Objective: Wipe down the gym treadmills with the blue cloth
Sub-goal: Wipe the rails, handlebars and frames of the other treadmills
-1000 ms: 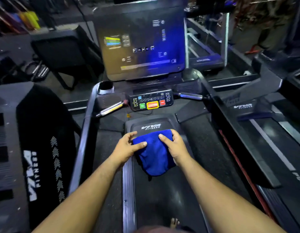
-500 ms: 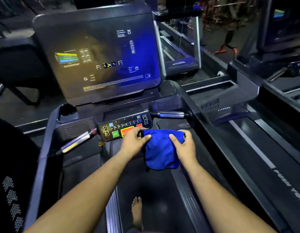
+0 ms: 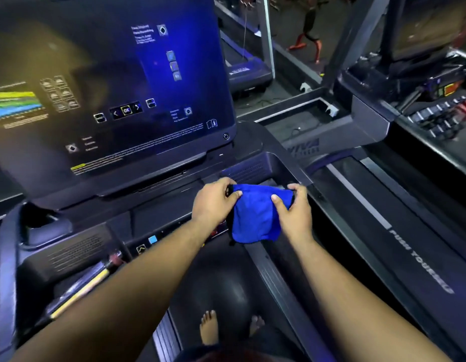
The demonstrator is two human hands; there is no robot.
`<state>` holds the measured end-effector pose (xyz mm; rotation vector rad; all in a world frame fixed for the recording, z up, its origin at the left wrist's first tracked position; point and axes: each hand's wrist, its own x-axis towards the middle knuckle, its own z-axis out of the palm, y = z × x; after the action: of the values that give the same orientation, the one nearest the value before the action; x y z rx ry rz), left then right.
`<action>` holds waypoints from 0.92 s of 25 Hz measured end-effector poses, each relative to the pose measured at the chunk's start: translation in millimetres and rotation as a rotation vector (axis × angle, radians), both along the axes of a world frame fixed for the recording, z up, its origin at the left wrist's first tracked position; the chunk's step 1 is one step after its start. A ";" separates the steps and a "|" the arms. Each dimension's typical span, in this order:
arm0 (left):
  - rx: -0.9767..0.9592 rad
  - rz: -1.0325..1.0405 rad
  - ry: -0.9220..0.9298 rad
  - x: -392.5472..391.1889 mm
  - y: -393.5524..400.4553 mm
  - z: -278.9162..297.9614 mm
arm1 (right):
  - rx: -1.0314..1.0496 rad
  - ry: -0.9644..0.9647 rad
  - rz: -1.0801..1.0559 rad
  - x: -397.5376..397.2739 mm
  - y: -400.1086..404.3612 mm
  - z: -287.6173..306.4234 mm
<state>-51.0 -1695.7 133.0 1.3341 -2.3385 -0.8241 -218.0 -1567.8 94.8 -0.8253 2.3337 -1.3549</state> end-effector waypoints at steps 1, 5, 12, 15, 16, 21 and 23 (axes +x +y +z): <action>0.003 -0.005 -0.006 -7.9 -8.8 -0.6 | 0.021 0.044 -0.011 -4.6 -11.5 1.3; -0.114 -0.020 -0.110 -31.2 -37.5 -20.5 | 0.132 0.411 0.053 -7.7 -60.7 -15.4; -0.076 -0.242 -0.474 -4.3 -48.0 -56.8 | 0.340 0.730 0.538 4.4 -91.9 -52.6; -0.114 -0.323 -0.462 -5.7 -50.5 -54.4 | 0.412 0.744 0.679 -12.9 -118.9 -38.4; -0.114 -0.345 -0.464 -6.8 -50.9 -54.1 | 0.365 0.742 0.637 -10.0 -111.6 -42.2; -0.161 -0.416 -0.431 -6.0 -56.4 -57.8 | 0.258 0.824 0.477 0.2 -65.1 -82.5; -0.234 -0.449 -0.439 -4.4 -57.2 -60.5 | 0.315 0.764 0.580 -23.9 -89.2 -64.1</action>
<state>-55.4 -1752.9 72.5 0.9775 -3.0334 -0.3646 -241.9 -1657.0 30.7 -1.9567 2.3764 -0.4404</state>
